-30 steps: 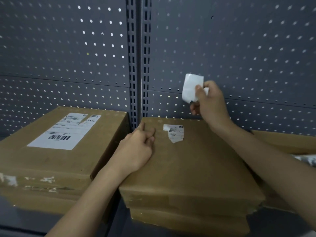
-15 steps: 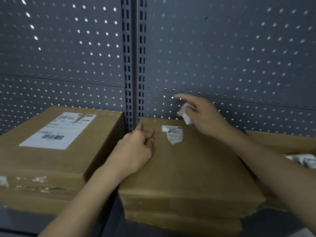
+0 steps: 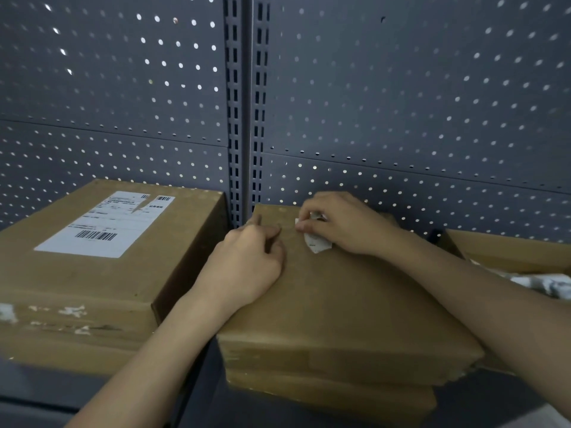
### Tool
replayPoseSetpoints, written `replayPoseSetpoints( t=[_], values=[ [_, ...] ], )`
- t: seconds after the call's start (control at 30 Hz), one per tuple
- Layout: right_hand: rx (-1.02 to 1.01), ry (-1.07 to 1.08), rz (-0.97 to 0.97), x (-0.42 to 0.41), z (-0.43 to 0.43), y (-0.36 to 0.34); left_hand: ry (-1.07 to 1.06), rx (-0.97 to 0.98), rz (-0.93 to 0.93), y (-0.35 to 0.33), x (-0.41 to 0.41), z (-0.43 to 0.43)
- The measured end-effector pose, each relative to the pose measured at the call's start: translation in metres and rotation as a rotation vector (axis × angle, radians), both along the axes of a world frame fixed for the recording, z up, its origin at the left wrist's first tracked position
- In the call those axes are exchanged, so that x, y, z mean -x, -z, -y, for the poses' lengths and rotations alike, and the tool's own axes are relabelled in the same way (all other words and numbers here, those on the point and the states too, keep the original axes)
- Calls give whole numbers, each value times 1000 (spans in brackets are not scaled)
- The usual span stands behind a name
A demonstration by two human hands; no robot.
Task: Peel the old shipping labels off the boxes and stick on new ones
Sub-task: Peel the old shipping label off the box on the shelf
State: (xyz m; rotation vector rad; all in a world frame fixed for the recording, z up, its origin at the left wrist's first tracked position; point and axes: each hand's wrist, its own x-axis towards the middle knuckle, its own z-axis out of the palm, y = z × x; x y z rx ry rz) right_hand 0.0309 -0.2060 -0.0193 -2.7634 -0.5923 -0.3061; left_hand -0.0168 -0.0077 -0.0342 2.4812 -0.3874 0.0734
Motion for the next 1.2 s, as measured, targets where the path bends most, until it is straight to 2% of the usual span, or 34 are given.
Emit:
replayPoseSetpoints(
  t=[0.2,0.37,0.47,0.53,0.77,0.9,1.2],
  values=[
    [-327,213,38,-4,7,2,1,3,-14,0,0,0],
    [-732,269,-41,-5,15,0,-2,12,-9,2,-2,-1],
    [-841,248,4,0,20,-1,-9,11,-10,2,-3,0],
    [-822,203,25,4,23,-2,-19,18,-17,0,-4,-1],
    [-516,194,32,27,33,-5,-25,-33,48,-11,-10,8],
    [-330,35,-76,38,42,-10,55,-32,63,-7,-15,16],
    [3,-178,-103,37,42,-14,62,-26,107,6,-20,14]
  ],
)
